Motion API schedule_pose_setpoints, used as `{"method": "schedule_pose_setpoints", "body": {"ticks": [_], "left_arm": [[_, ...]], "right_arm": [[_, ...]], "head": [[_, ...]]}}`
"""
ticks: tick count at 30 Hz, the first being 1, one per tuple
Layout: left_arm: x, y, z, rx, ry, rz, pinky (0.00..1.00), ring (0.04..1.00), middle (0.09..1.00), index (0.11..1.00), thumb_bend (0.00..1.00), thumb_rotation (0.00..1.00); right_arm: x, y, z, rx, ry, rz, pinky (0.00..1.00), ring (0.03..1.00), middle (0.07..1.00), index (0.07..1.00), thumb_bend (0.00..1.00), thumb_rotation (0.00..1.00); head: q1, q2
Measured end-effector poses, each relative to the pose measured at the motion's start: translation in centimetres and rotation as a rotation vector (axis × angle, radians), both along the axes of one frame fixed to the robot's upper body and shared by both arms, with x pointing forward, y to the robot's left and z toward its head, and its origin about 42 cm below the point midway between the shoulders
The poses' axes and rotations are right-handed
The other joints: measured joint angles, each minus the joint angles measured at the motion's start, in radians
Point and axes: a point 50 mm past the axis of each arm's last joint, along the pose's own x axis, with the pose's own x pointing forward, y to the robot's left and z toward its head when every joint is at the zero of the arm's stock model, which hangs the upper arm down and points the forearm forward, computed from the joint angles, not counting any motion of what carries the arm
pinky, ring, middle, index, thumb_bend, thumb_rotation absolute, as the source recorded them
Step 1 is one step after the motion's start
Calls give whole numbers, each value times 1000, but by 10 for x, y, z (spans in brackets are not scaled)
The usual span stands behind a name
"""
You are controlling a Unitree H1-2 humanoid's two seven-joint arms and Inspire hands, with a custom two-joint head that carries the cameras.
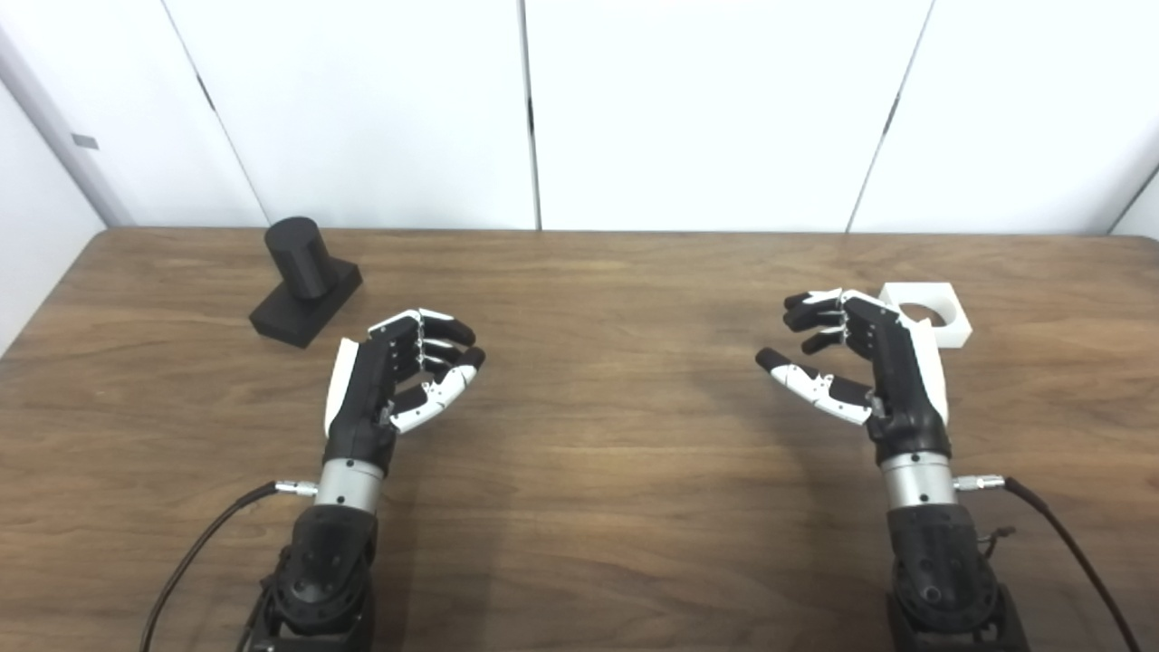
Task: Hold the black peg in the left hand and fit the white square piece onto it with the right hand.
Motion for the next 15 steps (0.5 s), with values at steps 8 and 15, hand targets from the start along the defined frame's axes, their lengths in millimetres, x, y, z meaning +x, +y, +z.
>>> {"method": "schedule_pose_setpoints", "body": {"ticks": [8, 15], "left_arm": [[0, 0, 0, -1, 1, -4, 406, 499, 575, 495, 494, 63], [0, -1, 0, -1, 1, -5, 405, 498, 574, 495, 494, 63]], "right_arm": [[0, -1, 0, -3, 0, 0, 466, 585, 640, 494, 496, 139], [0, -1, 0, -5, 0, -1, 478, 597, 640, 494, 496, 139]], "head": [[3, 0], [49, -3]]}}
